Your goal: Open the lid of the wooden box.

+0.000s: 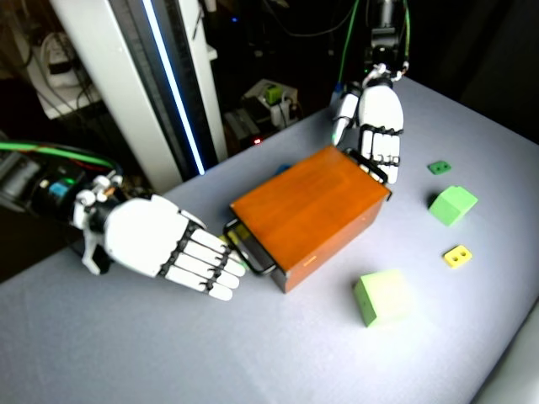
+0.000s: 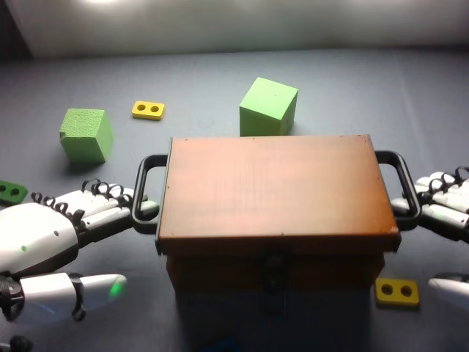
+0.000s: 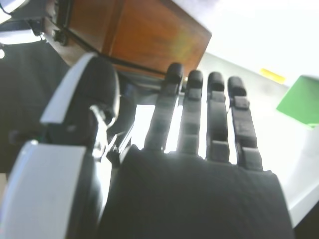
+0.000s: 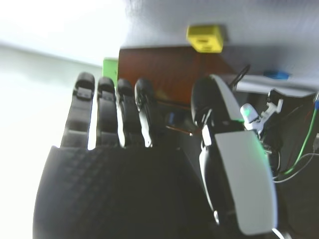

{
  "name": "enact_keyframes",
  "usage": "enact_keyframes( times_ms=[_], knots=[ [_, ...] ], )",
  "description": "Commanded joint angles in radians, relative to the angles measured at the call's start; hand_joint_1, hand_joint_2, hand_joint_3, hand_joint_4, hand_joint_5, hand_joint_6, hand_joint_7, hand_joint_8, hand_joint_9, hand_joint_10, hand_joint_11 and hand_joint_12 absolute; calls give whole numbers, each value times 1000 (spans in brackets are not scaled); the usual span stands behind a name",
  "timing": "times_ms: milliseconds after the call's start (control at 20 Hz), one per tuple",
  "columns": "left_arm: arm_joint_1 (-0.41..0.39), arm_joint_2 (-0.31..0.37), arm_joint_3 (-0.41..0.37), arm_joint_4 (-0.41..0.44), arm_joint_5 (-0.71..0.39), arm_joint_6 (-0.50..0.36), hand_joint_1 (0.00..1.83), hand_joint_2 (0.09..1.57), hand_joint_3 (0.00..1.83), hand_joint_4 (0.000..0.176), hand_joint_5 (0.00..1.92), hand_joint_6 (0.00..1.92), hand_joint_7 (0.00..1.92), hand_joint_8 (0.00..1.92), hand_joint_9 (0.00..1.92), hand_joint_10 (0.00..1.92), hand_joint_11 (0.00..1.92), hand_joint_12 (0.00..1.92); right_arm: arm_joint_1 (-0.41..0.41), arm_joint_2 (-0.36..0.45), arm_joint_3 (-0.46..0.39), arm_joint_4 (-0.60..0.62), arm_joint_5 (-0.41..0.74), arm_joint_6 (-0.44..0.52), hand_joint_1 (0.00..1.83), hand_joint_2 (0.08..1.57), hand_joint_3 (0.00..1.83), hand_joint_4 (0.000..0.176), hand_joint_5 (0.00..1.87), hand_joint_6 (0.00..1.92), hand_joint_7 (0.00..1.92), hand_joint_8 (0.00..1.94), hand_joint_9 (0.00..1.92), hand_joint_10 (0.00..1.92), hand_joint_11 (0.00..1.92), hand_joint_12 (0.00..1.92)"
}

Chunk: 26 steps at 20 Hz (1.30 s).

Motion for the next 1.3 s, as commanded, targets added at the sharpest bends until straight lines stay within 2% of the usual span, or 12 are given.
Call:
enact_keyframes(
  times_ms=[0, 100, 150, 350, 450, 550, 650, 700, 1000, 1050, 1200, 1250],
  knots=[
    [-8, 12, -3, -26, -160, -1, 165, 1448, 0, 0, 8, 3, 0, 0, 0, 0, 0, 0, 12, 8, -8, -24, 174, 13, 324, 1378, 5, 0, 14, 4, 0, 0, 0, 0, 0, 0],
    [-8, 19, -4, -37, -187, 7, 42, 1457, 5, 0, 23, 7, 0, 0, 0, 0, 0, 0, 11, 15, -13, -26, 202, 13, 321, 1386, 8, 0, 0, 0, 0, 0, 0, 0, 0, 0],
    [-9, 26, -7, -45, -203, 18, 14, 1466, 8, 7, 28, 8, 0, 0, 0, 0, 0, 0, 11, 20, -16, -28, 217, 13, 369, 1388, 6, 0, 2, 1, 0, 0, 0, 0, 0, 0],
    [-18, 39, -10, -83, -255, 62, 196, 1464, 0, 0, 93, 19, 0, 0, 0, 0, 0, 0, 11, 29, -15, -28, 264, 14, 353, 1403, 7, 0, 0, 0, 0, 0, 0, 0, 0, 0],
    [-38, 38, -8, -91, -265, 82, 175, 1455, 0, 0, 95, 14, 0, 0, 0, 0, 0, 0, 12, 30, -7, -25, 276, 14, 338, 1409, 7, 0, 0, 0, 0, 0, 0, 0, 0, 0],
    [-59, 35, -2, -94, -267, 96, 206, 1448, 0, 0, 122, 15, 0, 0, 0, 0, 0, 0, 17, 30, -2, -18, 297, 14, 311, 1412, 6, 0, 0, 0, 0, 0, 0, 0, 0, 0],
    [-83, 28, 10, -103, -272, 106, 221, 1444, 0, 0, 145, 17, 0, 0, 0, 0, 0, 0, 25, 30, 5, -4, 323, 11, 366, 1408, 1, 0, 0, 0, 0, 0, 0, 0, 0, 0],
    [-94, 23, 16, -108, -275, 112, 266, 1437, 0, 0, 143, 12, 0, 0, 0, 0, 0, 0, 29, 29, 8, 6, 332, 6, 327, 1410, 2, 0, 0, 0, 0, 0, 0, 0, 0, 0],
    [-147, -24, 59, -145, -286, 121, 405, 1421, 0, 0, 145, 2, 0, 0, 0, 0, 0, 0, 49, 23, 29, 61, 364, -21, 469, 1435, 3, 0, 0, 0, 0, 0, 0, 0, 0, 0],
    [-148, -33, 66, -163, -297, 121, 499, 1418, 0, 0, 141, 3, 0, 0, 0, 0, 0, 0, 54, 20, 33, 70, 364, -22, 535, 1442, 2, 0, 0, 0, 0, 0, 0, 0, 0, 0],
    [-152, -44, 78, -185, -307, 121, 463, 1427, 1, 0, 144, 3, 0, 0, 0, 0, 0, 0, 64, 17, 39, 82, 371, -30, 601, 1445, 1, 0, 0, 0, 0, 0, 0, 0, 0, 0],
    [-155, -46, 80, -186, -304, 122, 427, 1433, 3, 0, 28, 0, 0, 0, 0, 0, 0, 0, 67, 16, 40, 85, 371, -34, 574, 1450, 3, 0, 0, 0, 0, 0, 0, 0, 0, 0]
  ],
)
